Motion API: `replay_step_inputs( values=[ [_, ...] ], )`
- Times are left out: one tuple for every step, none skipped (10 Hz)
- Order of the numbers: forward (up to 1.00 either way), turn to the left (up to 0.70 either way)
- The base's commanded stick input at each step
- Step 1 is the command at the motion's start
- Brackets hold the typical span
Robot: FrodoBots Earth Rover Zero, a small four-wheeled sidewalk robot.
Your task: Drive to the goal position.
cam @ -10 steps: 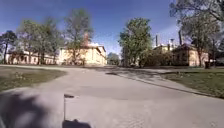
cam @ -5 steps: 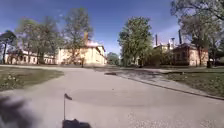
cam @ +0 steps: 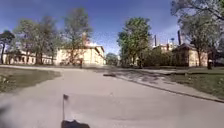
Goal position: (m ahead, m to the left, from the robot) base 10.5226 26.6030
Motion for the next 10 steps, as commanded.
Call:
replay_step_inputs(
  values=[
    [0.66, 0.0],
    [0.66, 0.07],
    [0.66, 0.24],
    [0.66, 0.33],
    [0.66, 0.33],
    [0.66, 0.33],
    [0.66, 0.33],
    [0.66, 0.33],
    [0.66, 0.33],
    [0.66, 0.33]
  ],
)
